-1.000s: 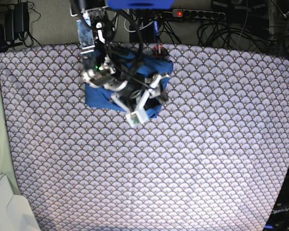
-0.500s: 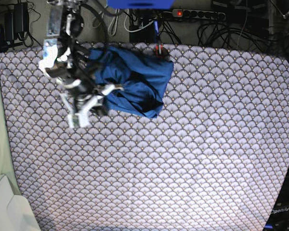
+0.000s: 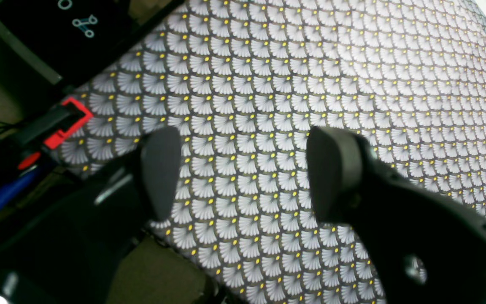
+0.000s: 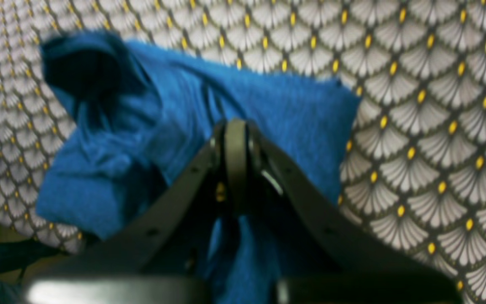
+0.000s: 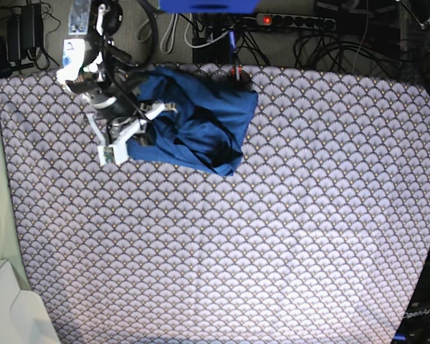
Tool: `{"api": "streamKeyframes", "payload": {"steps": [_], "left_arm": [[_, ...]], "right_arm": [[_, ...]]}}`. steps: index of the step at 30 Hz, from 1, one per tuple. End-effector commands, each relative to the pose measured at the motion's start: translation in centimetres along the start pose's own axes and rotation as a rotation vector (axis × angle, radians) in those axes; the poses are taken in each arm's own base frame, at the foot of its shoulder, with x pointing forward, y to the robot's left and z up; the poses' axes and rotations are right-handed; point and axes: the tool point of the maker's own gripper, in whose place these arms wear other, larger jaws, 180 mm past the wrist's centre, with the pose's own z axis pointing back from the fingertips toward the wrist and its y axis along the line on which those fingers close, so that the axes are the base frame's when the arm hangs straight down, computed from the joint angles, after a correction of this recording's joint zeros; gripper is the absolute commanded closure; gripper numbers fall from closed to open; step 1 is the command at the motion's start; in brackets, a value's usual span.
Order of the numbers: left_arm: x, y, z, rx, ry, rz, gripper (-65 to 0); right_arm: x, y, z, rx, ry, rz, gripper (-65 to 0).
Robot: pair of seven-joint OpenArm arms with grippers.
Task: Fold the T-shirt properly
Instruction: 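Release the folded end and press it flat with the right gripper, then hold the right gripper on the folded stack, smoothing the top layer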
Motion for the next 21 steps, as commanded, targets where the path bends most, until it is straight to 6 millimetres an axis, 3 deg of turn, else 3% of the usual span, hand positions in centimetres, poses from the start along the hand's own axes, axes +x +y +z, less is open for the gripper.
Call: {"api": "streamKeyframes", "payload": {"steps": [1, 5, 11, 21], "left_arm": [[1.4, -0.2, 0.5, -0.002, -0.043, -0.021, -45.4], [1.5, -0.2, 0.5, -0.002, -0.045, -0.022, -45.4], [1.7, -0.2, 0.6, -0.001, -0.049, -0.026, -45.4], [1.7, 0.0, 0.6, 0.003, -0.047, -0.027, -45.4]], "right_arm": [[0.9, 0.5, 0.3, 0.015, -0.043, -0.005, 0.0], [-0.1, 1.9, 0.2, 0.052, -0.016, 0.009, 0.0], [-2.3, 6.0, 0.1, 0.159, 0.048, 0.052, 0.0], [-5.5, 13.1, 0.9, 0.403, 0.134, 0.342, 0.0]]}}
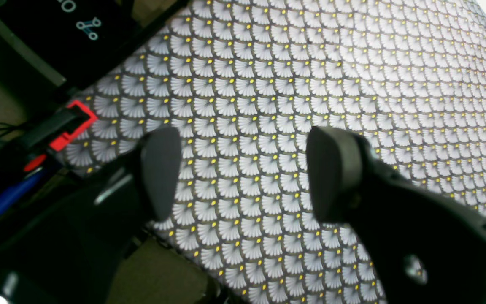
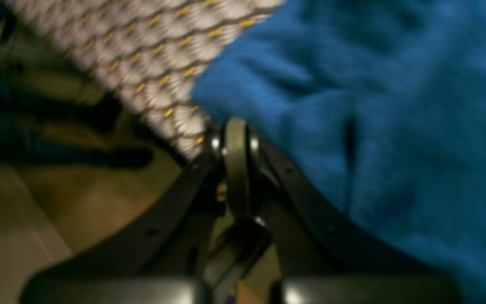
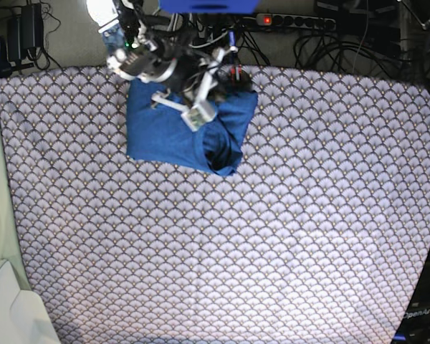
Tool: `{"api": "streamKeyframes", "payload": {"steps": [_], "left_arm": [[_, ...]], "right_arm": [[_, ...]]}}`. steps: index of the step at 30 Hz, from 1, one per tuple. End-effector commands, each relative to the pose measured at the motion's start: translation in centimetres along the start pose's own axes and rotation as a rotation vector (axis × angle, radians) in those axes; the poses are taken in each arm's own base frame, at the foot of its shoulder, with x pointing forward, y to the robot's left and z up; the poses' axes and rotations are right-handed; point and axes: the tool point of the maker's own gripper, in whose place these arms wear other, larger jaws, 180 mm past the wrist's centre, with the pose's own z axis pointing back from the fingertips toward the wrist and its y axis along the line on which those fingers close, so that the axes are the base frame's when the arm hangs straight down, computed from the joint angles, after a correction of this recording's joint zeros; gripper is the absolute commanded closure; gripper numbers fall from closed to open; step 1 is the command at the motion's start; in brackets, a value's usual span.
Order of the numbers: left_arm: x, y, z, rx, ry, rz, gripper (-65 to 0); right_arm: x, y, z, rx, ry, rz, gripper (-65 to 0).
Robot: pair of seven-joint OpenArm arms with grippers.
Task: Fold the T-shirt properly
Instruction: 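Hold the right gripper on the folded stack, smoothing the top layer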
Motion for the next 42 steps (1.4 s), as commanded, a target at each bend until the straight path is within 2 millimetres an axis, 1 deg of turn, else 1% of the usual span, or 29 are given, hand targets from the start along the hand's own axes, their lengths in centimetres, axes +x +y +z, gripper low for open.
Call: {"api": "streamKeyframes", "payload": {"steps": [1, 2, 4, 6, 9, 15, 17, 21, 23, 30, 33, 40, 42], "left_arm": [[1.4, -0.1, 0.5, 0.0, -0.043, -0.02, -45.4], [1.5, -0.1, 0.6, 0.001, -0.044, -0.02, -45.4], [1.4, 0.0, 0.6, 0.002, -0.043, -0.02, -45.4], [1.4, 0.0, 0.6, 0.002, -0.043, -0.02, -45.4], [1.4, -0.1, 0.5, 0.0, -0.041, -0.022, -45.4], [1.4, -0.3, 0.5, -0.003, -0.043, -0.02, -45.4], [1.4, -0.3, 0.5, -0.003, -0.043, -0.02, -45.4], [1.4, -0.3, 0.5, -0.004, -0.042, -0.019, -45.4], [1.4, -0.3, 0.5, -0.004, -0.042, -0.019, -45.4], [1.3, -0.1, 0.5, -0.001, -0.041, -0.018, -45.4], [1.3, -0.1, 0.5, -0.001, -0.041, -0.018, -45.4], [1.4, -0.3, 0.5, -0.004, -0.043, -0.016, -45.4], [1.3, -0.3, 0.5, -0.005, -0.042, -0.015, -45.4]], "right_arm": [[1.3, 0.1, 0.3, 0.006, -0.045, 0.017, 0.0], [1.3, -0.1, 0.4, 0.002, -0.046, 0.019, 0.0], [2.0, -1.4, 1.3, -0.037, -0.074, 0.006, 0.0], [2.3, -2.2, 1.9, -0.066, -0.09, -0.007, 0.0], [2.4, -2.7, 2.1, -0.08, -0.096, -0.011, 0.0], [1.9, -2.4, 2.0, -0.073, -0.081, -0.018, 0.0], [2.1, -2.1, 1.8, -0.067, -0.084, -0.027, -0.5], [2.3, -2.2, 1.7, -0.068, -0.087, -0.031, -9.4], [2.3, -2.3, 1.7, -0.071, -0.088, -0.032, -11.5], [2.3, -2.7, 1.3, -0.076, -0.082, -0.03, -11.9], [1.6, -3.0, 0.9, -0.076, -0.042, -0.034, -11.9], [1.9, -3.3, 0.9, -0.08, -0.046, -0.026, -12.0], [1.6, -3.3, 0.8, -0.081, -0.027, -0.025, -14.0]]}}
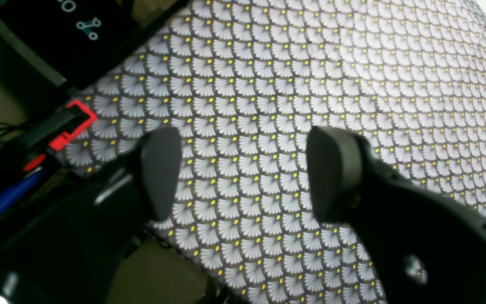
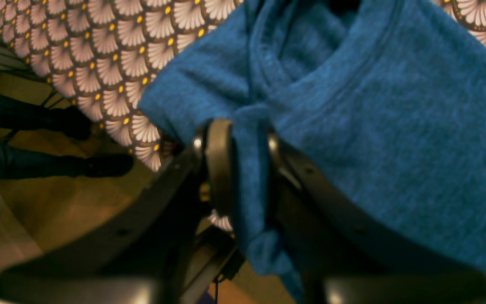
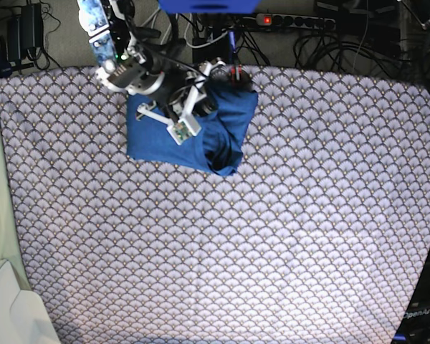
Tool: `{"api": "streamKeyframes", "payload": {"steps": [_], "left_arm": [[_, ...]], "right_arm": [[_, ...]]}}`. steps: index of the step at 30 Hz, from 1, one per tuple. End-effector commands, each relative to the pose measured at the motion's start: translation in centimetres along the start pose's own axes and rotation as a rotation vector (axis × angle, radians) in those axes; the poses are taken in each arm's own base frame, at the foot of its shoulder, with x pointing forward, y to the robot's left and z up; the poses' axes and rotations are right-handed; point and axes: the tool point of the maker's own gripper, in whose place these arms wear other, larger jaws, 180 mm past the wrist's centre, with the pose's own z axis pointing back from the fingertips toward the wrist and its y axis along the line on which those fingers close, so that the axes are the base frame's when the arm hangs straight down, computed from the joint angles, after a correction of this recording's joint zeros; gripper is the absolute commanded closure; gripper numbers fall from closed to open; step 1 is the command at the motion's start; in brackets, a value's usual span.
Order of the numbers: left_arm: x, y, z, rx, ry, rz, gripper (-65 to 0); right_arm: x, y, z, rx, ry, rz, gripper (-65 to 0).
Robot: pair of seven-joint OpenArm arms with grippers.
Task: Fold the T-shirt properly
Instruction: 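Hold the right gripper on the folded stack, smoothing the top layer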
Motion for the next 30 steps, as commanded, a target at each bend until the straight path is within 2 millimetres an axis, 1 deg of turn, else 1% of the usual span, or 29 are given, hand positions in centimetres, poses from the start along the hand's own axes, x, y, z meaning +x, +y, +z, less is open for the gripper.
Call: {"api": "streamKeyframes", "payload": {"steps": [1, 4, 6, 7, 13, 14, 16, 20, 22, 24, 27, 30], "left_arm": [[1.4, -0.2, 0.5, -0.004, -0.042, -0.017, -45.4], [1.4, -0.3, 0.5, -0.004, -0.041, -0.018, -45.4], [1.4, -0.3, 0.5, -0.004, -0.041, -0.018, -45.4], [1.4, -0.3, 0.5, -0.004, -0.041, -0.018, -45.4], [1.4, -0.3, 0.5, -0.004, -0.041, -0.018, -45.4], [1.4, -0.2, 0.5, -0.004, -0.042, -0.017, -45.4], [1.4, -0.2, 0.5, -0.004, -0.042, -0.017, -45.4], [1.4, -0.2, 0.5, -0.003, -0.043, -0.016, -45.4], [1.4, -0.2, 0.5, -0.003, -0.043, -0.016, -45.4], [1.4, -0.2, 0.5, -0.003, -0.043, -0.016, -45.4], [1.5, -0.2, 0.5, -0.002, -0.044, -0.017, -45.4], [1.5, 0.0, 0.6, 0.002, -0.045, -0.019, -45.4]], "right_arm": [[0.7, 0.2, 0.2, 0.009, -0.018, 0.003, -16.3], [0.8, -0.1, 0.2, 0.003, 0.01, 0.014, -25.2], [0.8, -0.1, 0.2, 0.003, 0.01, 0.014, -28.5], [0.8, -0.1, 0.2, 0.004, 0.01, 0.013, -29.2], [0.9, 0.0, 0.1, 0.005, 0.007, 0.012, -29.0], [0.9, 0.0, 0.1, 0.007, 0.007, 0.013, -28.1], [0.9, 0.0, 0.1, 0.007, 0.009, 0.012, -24.4], [0.9, 0.1, 0.0, 0.008, 0.009, 0.012, -13.4], [0.2, -0.1, -0.4, 0.009, 0.03, 0.004, -10.7], [0.0, -0.3, -1.2, 0.013, 0.047, -0.004, -9.0], [-1.1, -0.4, -2.0, 0.019, 0.086, -0.021, -6.4], [-1.3, -0.4, -2.2, 0.021, 0.091, -0.026, -0.1]]}}
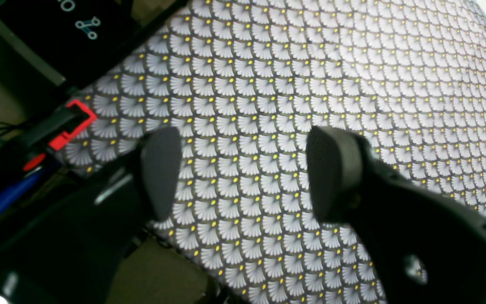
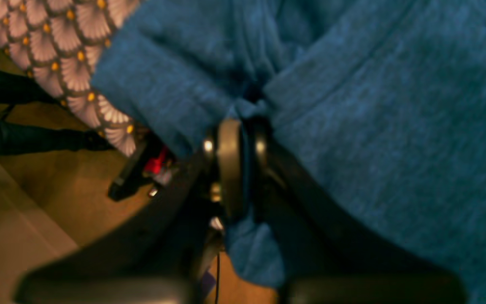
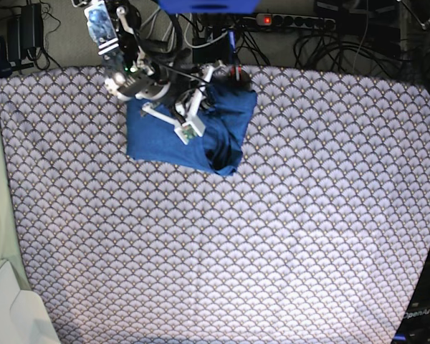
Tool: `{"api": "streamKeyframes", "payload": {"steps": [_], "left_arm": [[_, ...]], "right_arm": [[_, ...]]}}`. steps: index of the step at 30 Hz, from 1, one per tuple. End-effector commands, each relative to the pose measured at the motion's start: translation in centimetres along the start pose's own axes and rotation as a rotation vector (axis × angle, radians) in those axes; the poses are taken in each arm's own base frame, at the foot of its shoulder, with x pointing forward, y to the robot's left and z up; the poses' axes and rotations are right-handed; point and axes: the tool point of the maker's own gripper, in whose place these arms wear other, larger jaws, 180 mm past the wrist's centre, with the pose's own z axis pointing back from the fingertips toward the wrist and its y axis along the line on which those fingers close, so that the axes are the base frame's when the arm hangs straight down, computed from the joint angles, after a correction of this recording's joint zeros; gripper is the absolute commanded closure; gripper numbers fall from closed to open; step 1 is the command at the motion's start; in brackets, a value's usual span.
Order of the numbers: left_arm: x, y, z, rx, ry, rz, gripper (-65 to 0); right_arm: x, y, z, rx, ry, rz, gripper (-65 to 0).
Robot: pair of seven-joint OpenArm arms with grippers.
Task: Fold the T-shirt properly
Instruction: 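Hold the right gripper on the folded stack, smoothing the top layer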
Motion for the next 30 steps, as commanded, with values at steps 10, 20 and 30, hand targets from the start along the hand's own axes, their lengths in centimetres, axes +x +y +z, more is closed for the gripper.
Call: {"api": "streamKeyframes", "payload": {"steps": [10, 20, 30], "left_arm": [[1.5, -0.1, 0.6, 0.001, -0.044, -0.019, -45.4], [1.4, 0.0, 0.6, 0.003, -0.042, -0.022, -45.4], [1.4, 0.0, 0.6, 0.003, -0.043, -0.023, -45.4]], "right_arm": [[5.2, 2.5, 3.1, 0.034, -0.178, 0.078, 0.0], [4.7, 9.1, 2.7, 0.19, -0.163, 0.193, 0.0], [4.0, 9.7, 2.2, 0.207, -0.134, 0.209, 0.0]]}}
